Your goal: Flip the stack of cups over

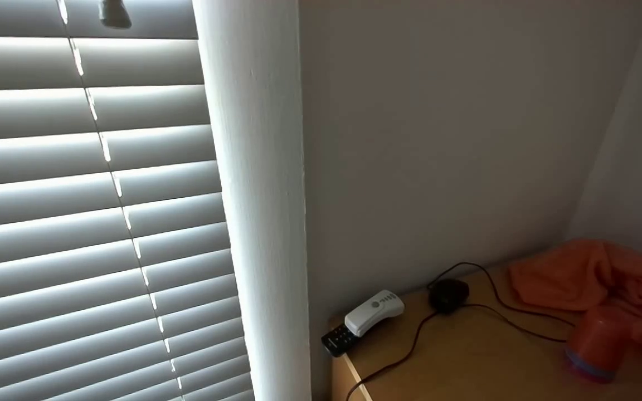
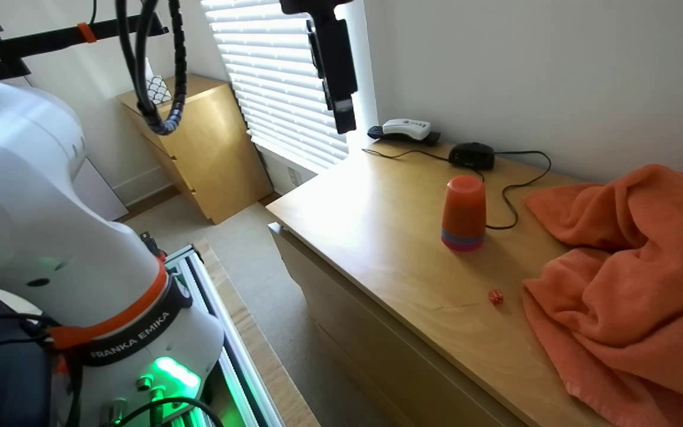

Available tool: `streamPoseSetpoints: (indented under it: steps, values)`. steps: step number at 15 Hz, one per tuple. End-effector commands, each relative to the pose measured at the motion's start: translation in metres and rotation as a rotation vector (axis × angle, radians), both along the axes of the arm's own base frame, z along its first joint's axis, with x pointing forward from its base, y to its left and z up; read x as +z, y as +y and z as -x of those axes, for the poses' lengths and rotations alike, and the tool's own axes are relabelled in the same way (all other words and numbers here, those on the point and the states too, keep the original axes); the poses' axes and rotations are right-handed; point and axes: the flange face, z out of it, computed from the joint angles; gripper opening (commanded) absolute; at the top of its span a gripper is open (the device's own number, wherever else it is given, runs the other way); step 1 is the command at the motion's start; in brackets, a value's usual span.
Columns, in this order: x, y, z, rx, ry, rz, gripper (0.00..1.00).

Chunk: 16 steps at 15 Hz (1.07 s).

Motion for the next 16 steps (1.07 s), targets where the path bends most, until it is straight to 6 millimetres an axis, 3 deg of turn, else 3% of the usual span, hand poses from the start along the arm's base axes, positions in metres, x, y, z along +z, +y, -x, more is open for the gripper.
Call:
streamPoseSetpoints:
  steps: [1, 3, 4, 7, 10, 16]
  values:
    - [-0.024, -0.035, -0.044, -0.186, 0.041, -0.059, 1.0]
    - [-0.041, -0.046, -0.065, -0.279, 0.06, -0.091, 1.0]
    - [-0.025, -0.035, -0.04, -0.191, 0.026, -0.054, 1.0]
    - [-0.042, -0.044, -0.063, -0.247, 0.068, -0.072, 1.0]
    - [-0.044, -0.051, -0.071, -0.274, 0.083, -0.085, 1.0]
    - [-0.089, -0.082, -0.107, -0.496, 0.203, -0.246, 1.0]
